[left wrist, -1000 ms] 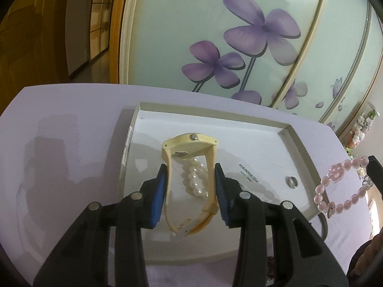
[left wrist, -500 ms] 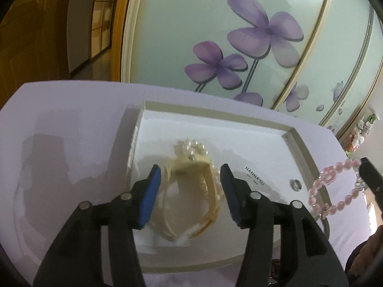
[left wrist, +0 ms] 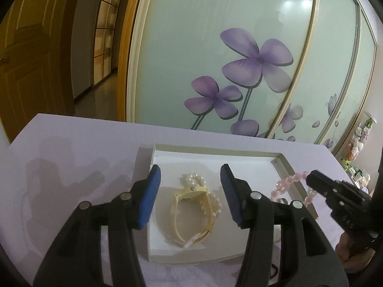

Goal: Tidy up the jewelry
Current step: 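Lower the pink bracelet into the tray and open the right tool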

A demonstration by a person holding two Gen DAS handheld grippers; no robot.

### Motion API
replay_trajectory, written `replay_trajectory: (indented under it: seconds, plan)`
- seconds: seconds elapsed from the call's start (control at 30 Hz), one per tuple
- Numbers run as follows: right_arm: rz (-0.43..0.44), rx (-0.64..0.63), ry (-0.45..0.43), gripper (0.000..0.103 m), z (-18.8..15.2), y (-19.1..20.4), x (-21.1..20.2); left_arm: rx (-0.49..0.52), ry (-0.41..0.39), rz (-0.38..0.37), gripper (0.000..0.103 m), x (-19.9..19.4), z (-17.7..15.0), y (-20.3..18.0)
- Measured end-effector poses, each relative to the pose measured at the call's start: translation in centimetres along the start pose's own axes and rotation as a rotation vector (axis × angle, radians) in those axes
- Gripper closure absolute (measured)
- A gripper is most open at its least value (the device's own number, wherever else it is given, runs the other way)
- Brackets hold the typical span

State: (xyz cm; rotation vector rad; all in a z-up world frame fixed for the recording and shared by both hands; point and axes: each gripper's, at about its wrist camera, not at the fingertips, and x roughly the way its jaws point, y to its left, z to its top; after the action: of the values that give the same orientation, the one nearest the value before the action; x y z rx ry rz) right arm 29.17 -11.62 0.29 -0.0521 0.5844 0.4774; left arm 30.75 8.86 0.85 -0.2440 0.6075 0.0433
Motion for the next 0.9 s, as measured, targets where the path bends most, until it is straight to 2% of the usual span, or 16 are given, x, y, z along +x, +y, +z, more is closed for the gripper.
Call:
replay_trajectory:
  seconds: [0.37,0.4,0.43,0.47,0.5,0.67,0.9]
  plan:
    - [-0.042,0.027,0.028,0.087,-0.4,-1.1,1.4,-0.015,0.013,0.002,0.050,0.8,0.0,0.2]
    - [-0.041,0.032,0.030,0.078,-0.4,-1.3,1.4,-0.015,0.012,0.002,0.050,0.8,0.0,0.1]
    - [-0.042,0.037,0.028,0.062,-0.4,-1.4,1.2,-0.014,0.012,0.002,0.050,0.8,0.0,0.1]
    - [-0.047,0.038,0.017,0.053,-0.4,-1.4,0.9,-0.015,0.014,0.002,0.050,0.8,0.0,0.1]
    - [-0.050,0.036,0.004,0.049,-0.4,-1.3,0.5,-0.014,0.013,0.001,0.050,0.8,0.1,0.1]
    - [-0.046,0.028,-0.021,0.049,-0.5,-1.2,-1.8,-0.009,0.012,-0.003,0.050,0.3,-0.4,-0.1]
    - [-0.043,0.042,-0.038,0.049,-2.6,-0.9,-6.6,0.014,0.029,-0.030,0.050,-1.7,-2.3,-1.6]
